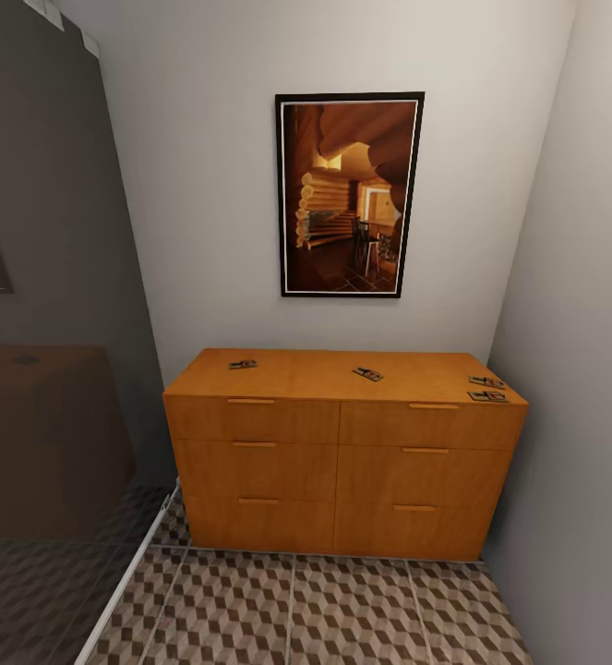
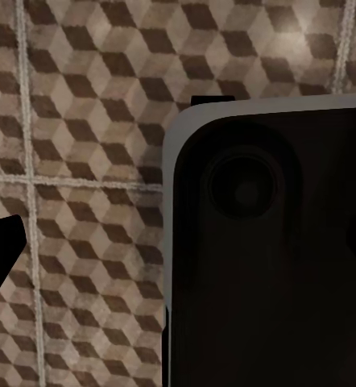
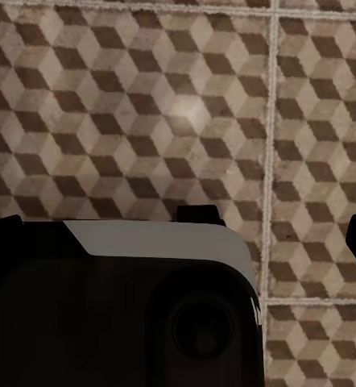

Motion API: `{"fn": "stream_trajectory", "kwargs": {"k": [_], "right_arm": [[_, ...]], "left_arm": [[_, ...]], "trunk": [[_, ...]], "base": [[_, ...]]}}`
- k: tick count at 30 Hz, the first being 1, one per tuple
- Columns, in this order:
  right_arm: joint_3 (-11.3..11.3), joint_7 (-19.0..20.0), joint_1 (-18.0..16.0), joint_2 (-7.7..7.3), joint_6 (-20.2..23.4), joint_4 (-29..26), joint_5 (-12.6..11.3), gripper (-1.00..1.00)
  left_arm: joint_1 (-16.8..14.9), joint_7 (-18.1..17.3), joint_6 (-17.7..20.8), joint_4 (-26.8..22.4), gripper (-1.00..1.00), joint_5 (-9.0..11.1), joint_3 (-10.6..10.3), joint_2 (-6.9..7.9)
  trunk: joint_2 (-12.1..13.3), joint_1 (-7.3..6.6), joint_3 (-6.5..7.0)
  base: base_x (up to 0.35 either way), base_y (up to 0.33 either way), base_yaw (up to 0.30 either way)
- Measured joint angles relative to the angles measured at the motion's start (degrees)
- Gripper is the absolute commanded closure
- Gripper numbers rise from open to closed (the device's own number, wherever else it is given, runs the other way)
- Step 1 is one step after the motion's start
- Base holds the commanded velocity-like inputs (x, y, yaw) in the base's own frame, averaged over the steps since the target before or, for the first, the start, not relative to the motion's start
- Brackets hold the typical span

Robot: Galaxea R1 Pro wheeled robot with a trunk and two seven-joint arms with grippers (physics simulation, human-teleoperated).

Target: Take the four mousetraps from the cabinet in the bathroom and place them on the bathroom floor. Make sure all four end up on the same floor surface, and ensure that at least two of them are either under or directly next to the same bathroom sink.

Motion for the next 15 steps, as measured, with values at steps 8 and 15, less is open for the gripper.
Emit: {"fn": "stream_trajectory", "kwargs": {"k": [8, 15], "right_arm": [[0.0, 0.0, 0.0, 0.0, 0.0, 0.0, 0.0, -1.0], [0.0, 0.0, 0.0, 0.0, 0.0, 0.0, 0.0, -1.0]], "left_arm": [[0.0, 0.0, 0.0, 0.0, -1.0, 0.0, 0.0, 0.01], [0.0, 0.0, 0.0, 0.0, -1.0, 0.0, 0.0, 0.0]], "trunk": [[0.0, 0.0, 0.0], [0.0, 0.0, 0.0]], "base": [[0.0, 0.0, 0.0], [0.0, 0.0, 0.0]]}}
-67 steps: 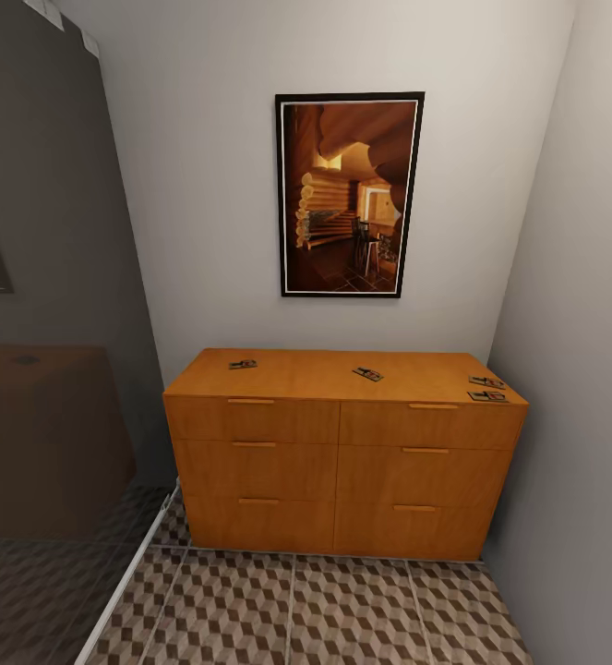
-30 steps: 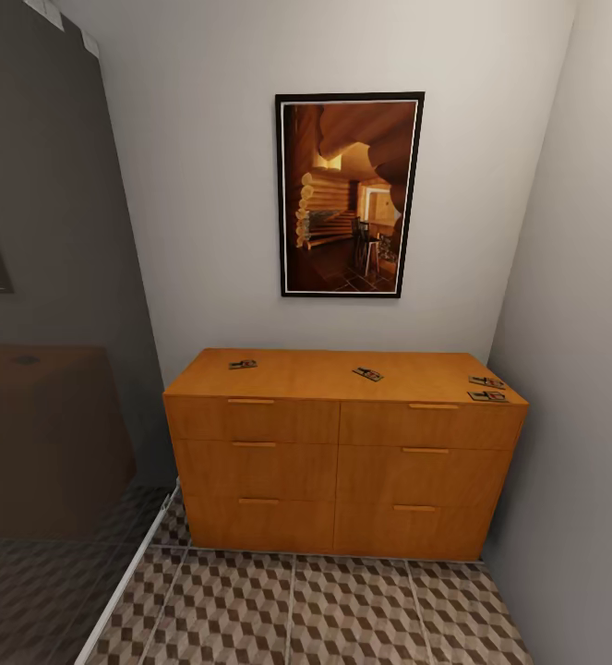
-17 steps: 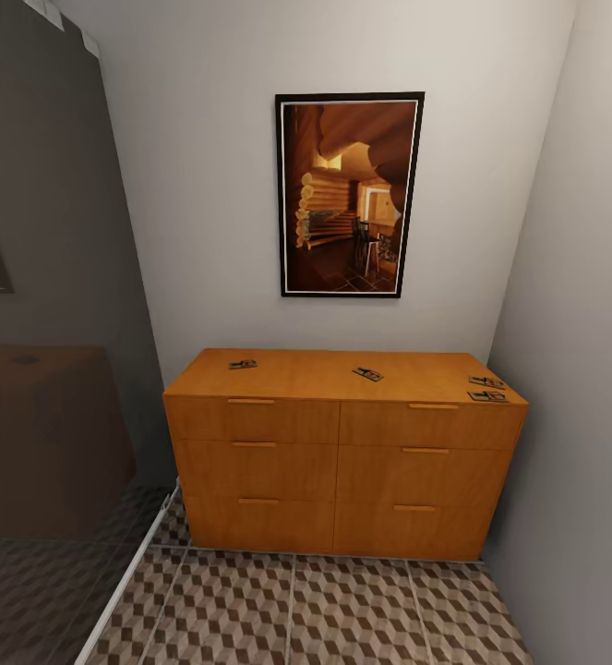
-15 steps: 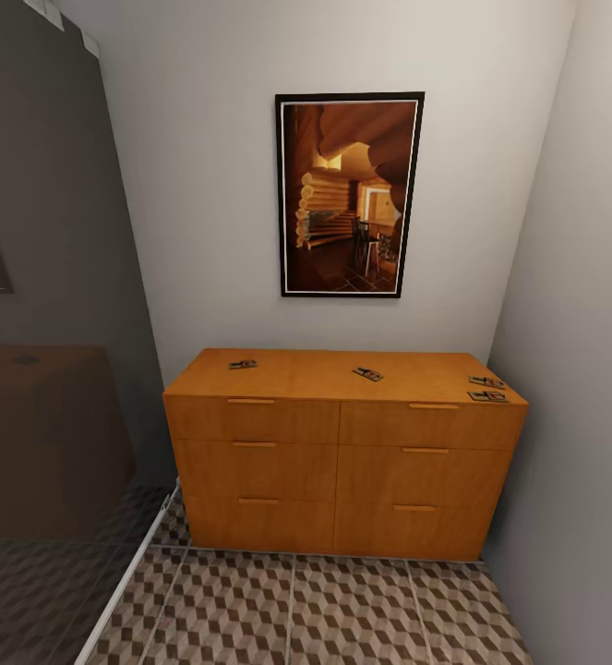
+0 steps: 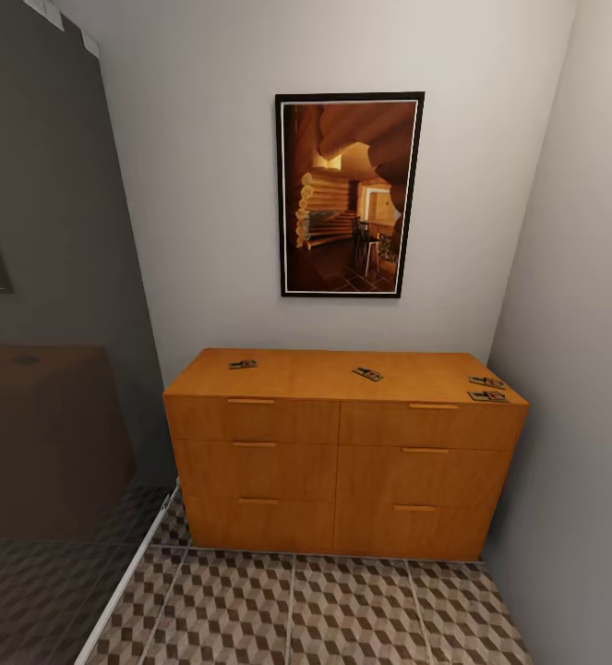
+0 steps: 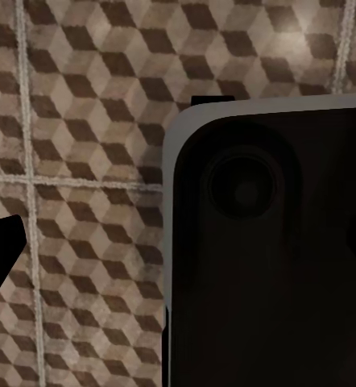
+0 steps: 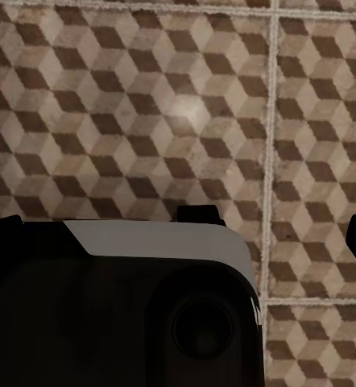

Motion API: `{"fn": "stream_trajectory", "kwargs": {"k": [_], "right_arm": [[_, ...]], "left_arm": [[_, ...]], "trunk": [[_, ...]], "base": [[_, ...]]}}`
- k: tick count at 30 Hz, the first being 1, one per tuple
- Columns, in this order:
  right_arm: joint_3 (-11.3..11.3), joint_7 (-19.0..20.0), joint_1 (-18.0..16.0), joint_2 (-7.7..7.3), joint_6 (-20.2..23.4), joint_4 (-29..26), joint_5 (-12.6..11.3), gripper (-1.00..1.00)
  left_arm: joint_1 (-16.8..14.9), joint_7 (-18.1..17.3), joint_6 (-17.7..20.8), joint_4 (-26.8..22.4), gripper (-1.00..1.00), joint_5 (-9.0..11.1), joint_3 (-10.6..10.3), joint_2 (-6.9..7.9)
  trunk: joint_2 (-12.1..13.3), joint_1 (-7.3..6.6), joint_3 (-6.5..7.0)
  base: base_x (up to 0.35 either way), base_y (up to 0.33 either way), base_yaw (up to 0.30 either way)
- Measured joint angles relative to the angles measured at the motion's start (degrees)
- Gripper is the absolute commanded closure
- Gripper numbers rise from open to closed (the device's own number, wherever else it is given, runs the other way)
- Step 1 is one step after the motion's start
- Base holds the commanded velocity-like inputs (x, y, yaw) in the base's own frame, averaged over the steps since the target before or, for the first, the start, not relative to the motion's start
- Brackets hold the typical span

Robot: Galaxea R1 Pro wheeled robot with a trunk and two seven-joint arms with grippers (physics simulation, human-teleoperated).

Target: Take the four mousetraps from the cabinet in the bathroom and place them on the bathroom floor. Make sure all four end up on the same floor surface, and ensure that at least two of them are either under or directly next to the same bathroom sink.

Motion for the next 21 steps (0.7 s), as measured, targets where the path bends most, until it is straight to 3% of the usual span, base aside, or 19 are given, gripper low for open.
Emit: {"fn": "stream_trajectory", "kwargs": {"k": [21], "right_arm": [[0.0, 0.0, 0.0, 0.0, 0.0, 0.0, 0.0, -1.0]], "left_arm": [[0.0, 0.0, 0.0, 0.0, -1.0, 0.0, 0.0, 0.0]], "trunk": [[0.0, 0.0, 0.0]], "base": [[0.0, 0.0, 0.0]]}}
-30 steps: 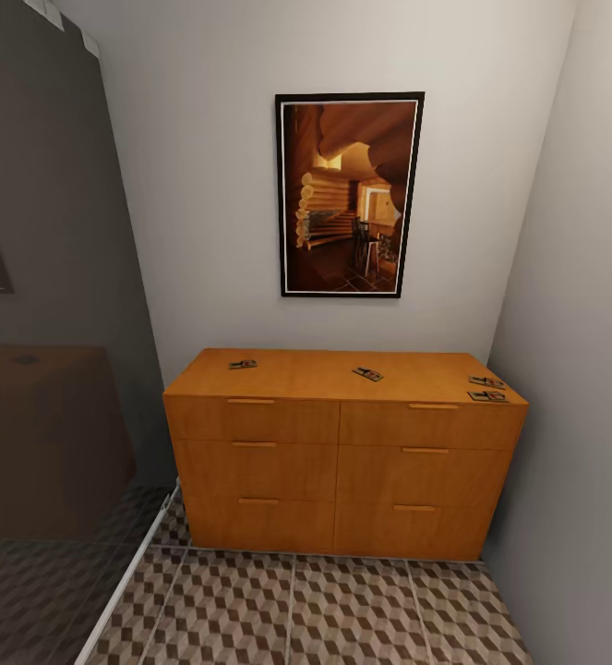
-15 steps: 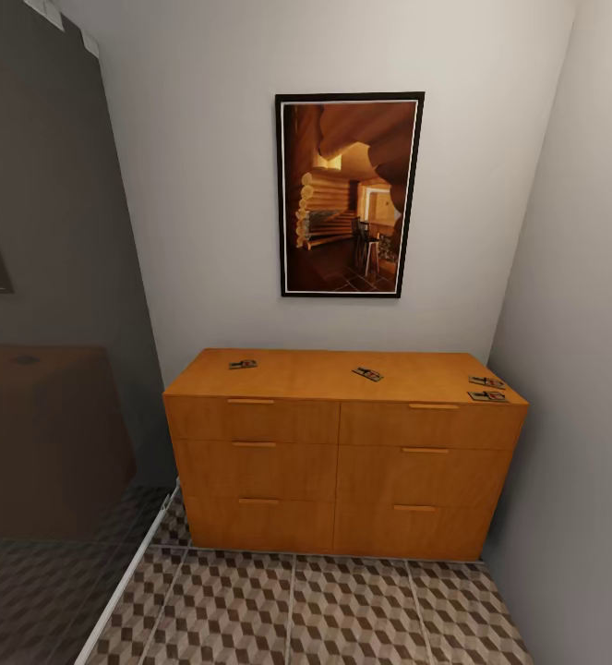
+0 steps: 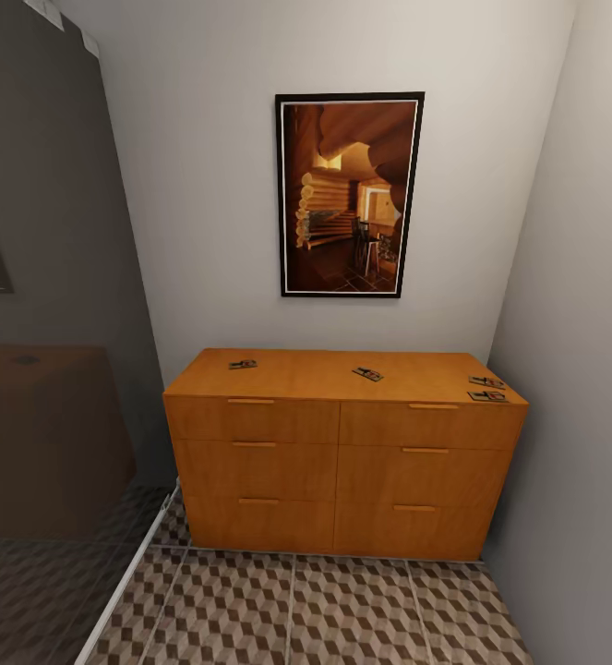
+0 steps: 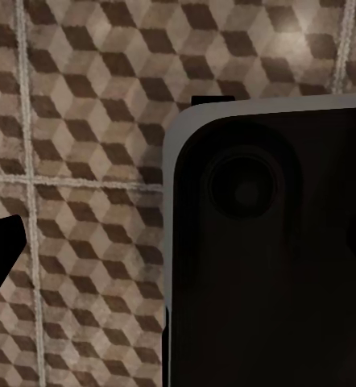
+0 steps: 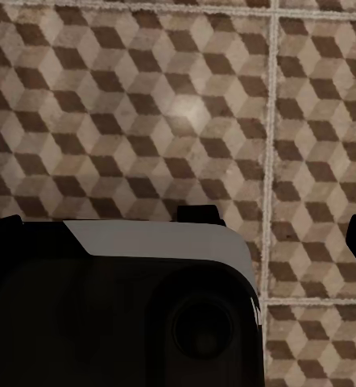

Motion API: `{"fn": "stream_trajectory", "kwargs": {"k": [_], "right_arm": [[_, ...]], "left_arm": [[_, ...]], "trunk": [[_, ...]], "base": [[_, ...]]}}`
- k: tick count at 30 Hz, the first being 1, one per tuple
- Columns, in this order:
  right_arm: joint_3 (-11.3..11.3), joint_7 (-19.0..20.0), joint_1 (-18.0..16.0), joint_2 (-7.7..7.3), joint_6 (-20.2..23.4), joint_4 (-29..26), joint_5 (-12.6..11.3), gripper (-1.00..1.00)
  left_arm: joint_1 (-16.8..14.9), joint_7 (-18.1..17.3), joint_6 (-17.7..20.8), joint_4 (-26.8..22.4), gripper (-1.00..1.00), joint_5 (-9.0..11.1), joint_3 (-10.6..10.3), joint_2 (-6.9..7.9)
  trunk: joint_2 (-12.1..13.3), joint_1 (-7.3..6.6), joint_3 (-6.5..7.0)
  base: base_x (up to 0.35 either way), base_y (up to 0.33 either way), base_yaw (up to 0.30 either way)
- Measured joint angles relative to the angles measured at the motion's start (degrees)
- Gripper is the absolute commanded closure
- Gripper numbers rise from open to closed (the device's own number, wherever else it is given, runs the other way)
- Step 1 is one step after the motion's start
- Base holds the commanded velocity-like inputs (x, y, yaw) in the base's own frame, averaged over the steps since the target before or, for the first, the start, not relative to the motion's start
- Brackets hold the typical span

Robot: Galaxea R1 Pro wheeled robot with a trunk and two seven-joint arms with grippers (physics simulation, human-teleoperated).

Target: Take the four mousetraps from the cabinet in the bathroom and place them on the bathroom floor. Make sure all four end up on the same floor surface, and ensure that at least two of them are either under or directly next to the same bathroom sink.

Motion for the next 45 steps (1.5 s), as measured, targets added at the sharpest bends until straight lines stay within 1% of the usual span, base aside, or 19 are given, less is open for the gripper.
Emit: {"fn": "stream_trajectory", "kwargs": {"k": [45], "right_arm": [[0.0, 0.1, 0.0, 0.12, 0.0, 0.0, -0.1, -1.0]], "left_arm": [[0.0, 0.0, 0.0, 0.0, -1.0, 0.0, 0.0, 0.0]], "trunk": [[0.0, 0.0, 0.0]], "base": [[0.0, 0.0, 0.0]]}}
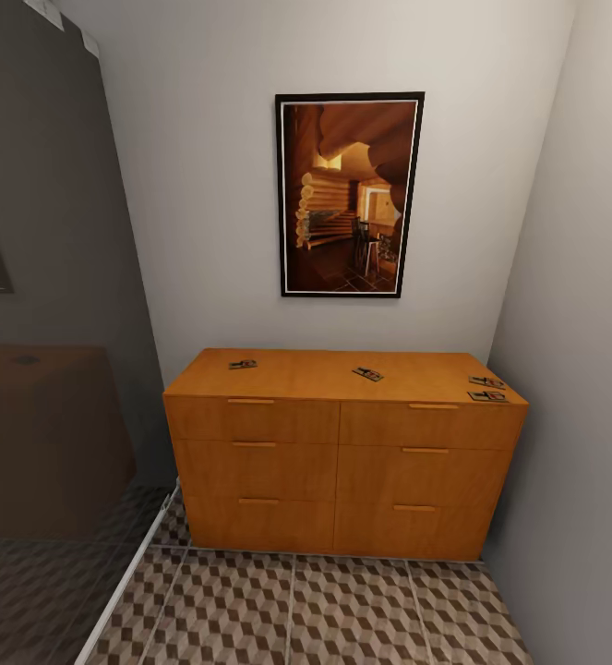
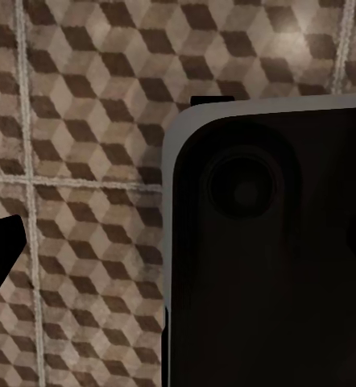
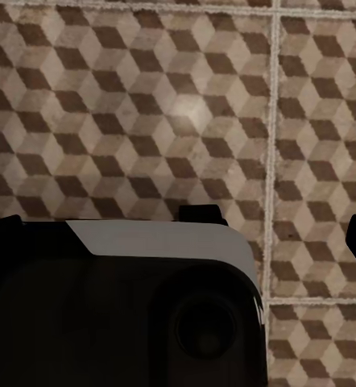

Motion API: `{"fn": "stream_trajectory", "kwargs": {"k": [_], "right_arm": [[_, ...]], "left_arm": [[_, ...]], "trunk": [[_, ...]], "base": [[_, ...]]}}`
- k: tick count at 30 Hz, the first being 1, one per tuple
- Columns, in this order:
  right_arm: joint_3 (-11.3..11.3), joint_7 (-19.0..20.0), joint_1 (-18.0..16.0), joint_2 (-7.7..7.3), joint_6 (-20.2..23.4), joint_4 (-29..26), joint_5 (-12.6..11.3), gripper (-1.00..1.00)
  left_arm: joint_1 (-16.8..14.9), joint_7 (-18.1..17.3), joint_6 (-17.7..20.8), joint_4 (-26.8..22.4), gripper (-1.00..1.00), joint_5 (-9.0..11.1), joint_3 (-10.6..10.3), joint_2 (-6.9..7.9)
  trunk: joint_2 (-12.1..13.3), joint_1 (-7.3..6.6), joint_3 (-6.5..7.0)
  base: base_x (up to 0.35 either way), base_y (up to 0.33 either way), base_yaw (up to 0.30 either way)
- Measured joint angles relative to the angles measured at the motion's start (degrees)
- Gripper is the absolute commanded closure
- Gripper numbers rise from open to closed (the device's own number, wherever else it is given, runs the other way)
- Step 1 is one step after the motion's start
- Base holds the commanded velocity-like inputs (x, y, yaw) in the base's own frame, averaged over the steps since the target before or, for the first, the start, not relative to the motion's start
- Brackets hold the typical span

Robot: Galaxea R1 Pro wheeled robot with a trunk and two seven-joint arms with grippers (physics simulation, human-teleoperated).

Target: Take the four mousetraps from the cabinet in the bathroom and place them on the bathroom floor. Make sure all four end up on the same floor surface, and ensure that at least two of them are either under or directly next to the same bathroom sink.

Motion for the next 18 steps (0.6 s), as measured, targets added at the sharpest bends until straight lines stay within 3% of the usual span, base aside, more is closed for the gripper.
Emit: {"fn": "stream_trajectory", "kwargs": {"k": [18], "right_arm": [[-0.1, 0.4, 0.0, 0.39, -1.5, -0.7, -0.1, -1.0]], "left_arm": [[0.0, -0.2, -0.1, -0.1, -1.0, 0.1, 0.2, -2.0]], "trunk": [[0.0, 0.0, 0.0]], "base": [[0.0, 0.0, 0.0]]}}
